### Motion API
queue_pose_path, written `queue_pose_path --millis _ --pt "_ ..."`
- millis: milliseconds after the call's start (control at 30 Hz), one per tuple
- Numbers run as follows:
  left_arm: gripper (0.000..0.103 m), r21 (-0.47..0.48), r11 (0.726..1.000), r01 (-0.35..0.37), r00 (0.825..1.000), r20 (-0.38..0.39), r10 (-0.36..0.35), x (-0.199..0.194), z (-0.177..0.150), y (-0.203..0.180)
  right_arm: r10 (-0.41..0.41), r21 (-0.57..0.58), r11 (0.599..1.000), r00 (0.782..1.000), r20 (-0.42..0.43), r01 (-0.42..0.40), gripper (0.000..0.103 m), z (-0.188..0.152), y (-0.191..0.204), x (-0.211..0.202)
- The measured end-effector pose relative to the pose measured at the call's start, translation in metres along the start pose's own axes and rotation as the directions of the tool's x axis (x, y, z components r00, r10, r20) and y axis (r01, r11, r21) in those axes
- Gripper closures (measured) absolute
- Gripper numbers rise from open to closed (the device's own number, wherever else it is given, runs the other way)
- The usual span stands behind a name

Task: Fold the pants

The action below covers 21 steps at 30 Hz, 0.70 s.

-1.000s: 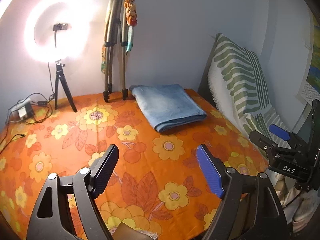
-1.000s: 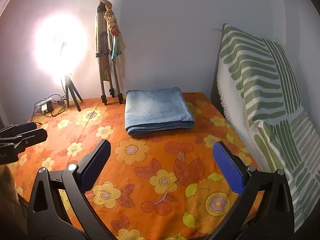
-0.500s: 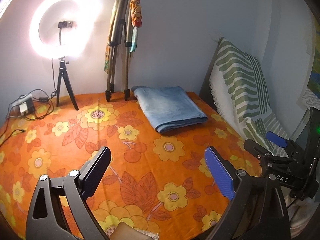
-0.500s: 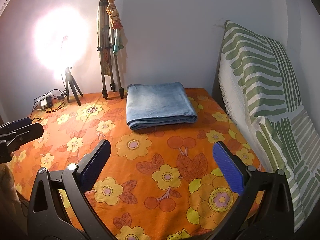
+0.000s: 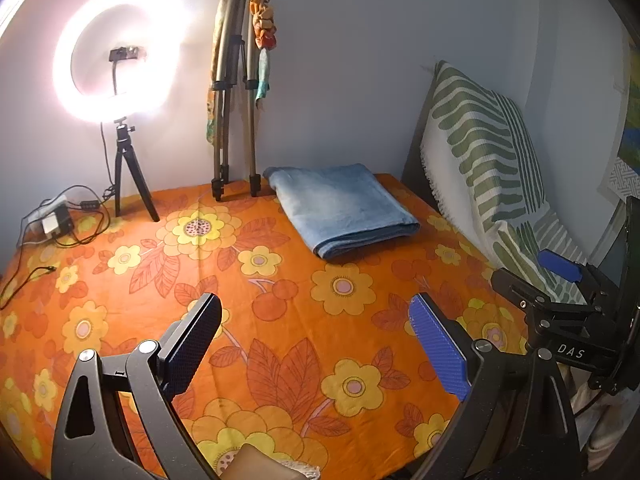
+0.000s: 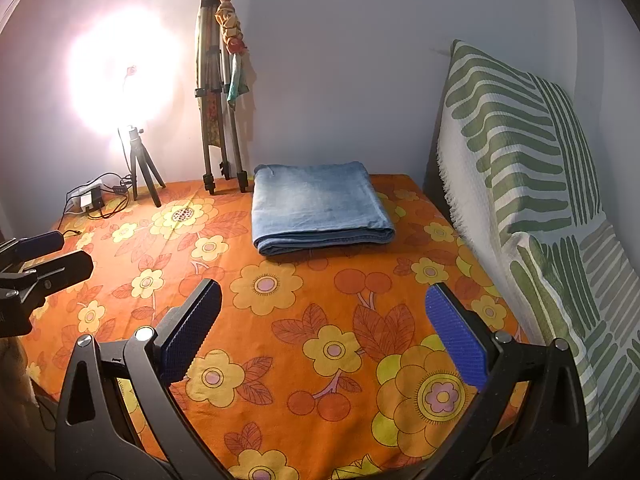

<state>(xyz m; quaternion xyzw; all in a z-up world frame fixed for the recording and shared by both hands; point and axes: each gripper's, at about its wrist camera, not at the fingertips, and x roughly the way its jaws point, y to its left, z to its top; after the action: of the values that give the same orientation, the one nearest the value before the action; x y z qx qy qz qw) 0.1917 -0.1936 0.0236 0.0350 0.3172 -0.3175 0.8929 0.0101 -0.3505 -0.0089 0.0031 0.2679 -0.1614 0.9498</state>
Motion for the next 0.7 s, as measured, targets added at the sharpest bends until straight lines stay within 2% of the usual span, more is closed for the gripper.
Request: queue_pose_path --millis 700 --pt "0.008 0.008 1.000 -0.004 1.000 0.004 0.004 -0.0004 0.0008 -0.0017 0.001 0.000 1.000 1.000 -0.002 -0.001 0.000 0.0003 -0.0005 0.0004"
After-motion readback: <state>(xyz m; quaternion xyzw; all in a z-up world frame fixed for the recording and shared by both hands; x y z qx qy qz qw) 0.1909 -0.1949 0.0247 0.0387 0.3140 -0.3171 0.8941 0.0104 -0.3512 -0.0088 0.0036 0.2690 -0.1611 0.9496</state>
